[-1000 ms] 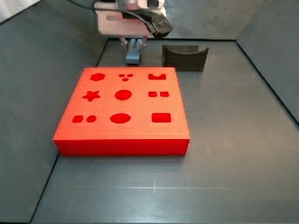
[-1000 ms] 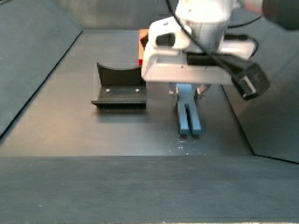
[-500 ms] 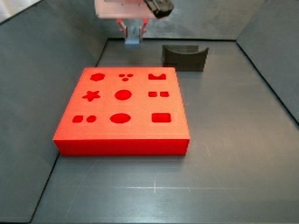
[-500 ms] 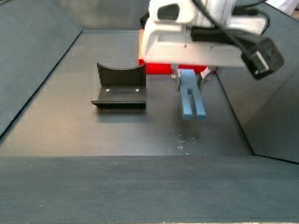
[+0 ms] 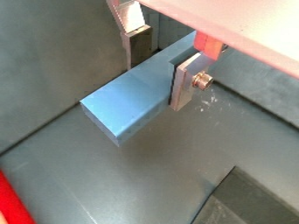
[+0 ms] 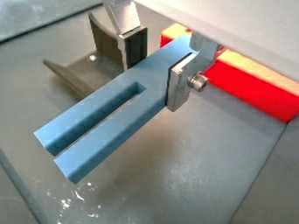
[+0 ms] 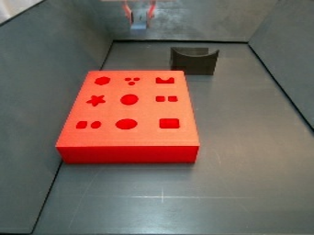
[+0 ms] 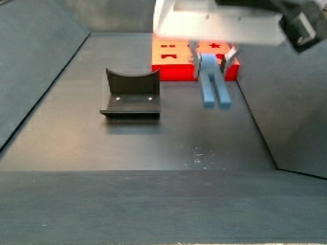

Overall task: Pick up the double-square object. Move up. Rotate the double-square object. Place the double-square object on the fixture. Regrasp the double-square object. Move to above the board. Insert the double-square object.
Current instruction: Place the double-square object on the fixture.

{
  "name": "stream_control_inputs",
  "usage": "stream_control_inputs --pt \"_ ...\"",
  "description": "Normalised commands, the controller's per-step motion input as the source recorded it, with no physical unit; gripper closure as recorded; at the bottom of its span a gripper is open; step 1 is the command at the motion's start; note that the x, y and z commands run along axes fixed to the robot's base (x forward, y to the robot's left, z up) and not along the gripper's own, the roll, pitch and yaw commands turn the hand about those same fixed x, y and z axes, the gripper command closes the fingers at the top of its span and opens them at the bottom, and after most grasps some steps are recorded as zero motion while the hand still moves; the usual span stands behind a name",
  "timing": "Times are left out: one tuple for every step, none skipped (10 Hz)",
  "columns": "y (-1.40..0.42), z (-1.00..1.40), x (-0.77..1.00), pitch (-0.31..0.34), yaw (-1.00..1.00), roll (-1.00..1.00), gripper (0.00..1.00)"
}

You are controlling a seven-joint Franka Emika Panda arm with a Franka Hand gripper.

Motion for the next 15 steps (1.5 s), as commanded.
stream_control_inputs --pt "0.01 1.00 -0.03 0.061 -0.01 0.08 1.00" --pt "0.01 0.91 -0.03 0.065 0.00 0.09 1.00" --pt "0.01 0.71 -0.02 0.073 0.01 0.10 1.00" --pt "0.01 0.56 -0.01 0.082 0.01 0.11 1.00" --pt "0.01 0.36 0.00 0.095 0.02 0.11 1.00" --pt "0.01 0.26 0.00 0.105 0.03 0.11 1.00" --pt "-0.41 -0.05 1.00 0.163 0.26 0.29 1.00" --pt "-0.41 -0.08 1.00 0.164 0.26 0.28 1.00" --pt "-0.34 -0.07 1.00 0.155 0.19 0.27 1.00" --pt "-0.27 -0.05 1.00 0.131 0.12 0.18 1.00" --pt "-0.23 -0.04 1.00 0.125 0.08 0.14 1.00" --pt "-0.20 -0.03 1.00 0.127 0.06 0.12 1.00" --pt "-0.16 -0.02 1.00 0.140 0.05 0.12 1.00" --pt "-0.14 -0.02 1.00 0.149 0.05 0.12 1.00" --pt "-0.11 -0.01 1.00 0.155 0.05 0.12 1.00"
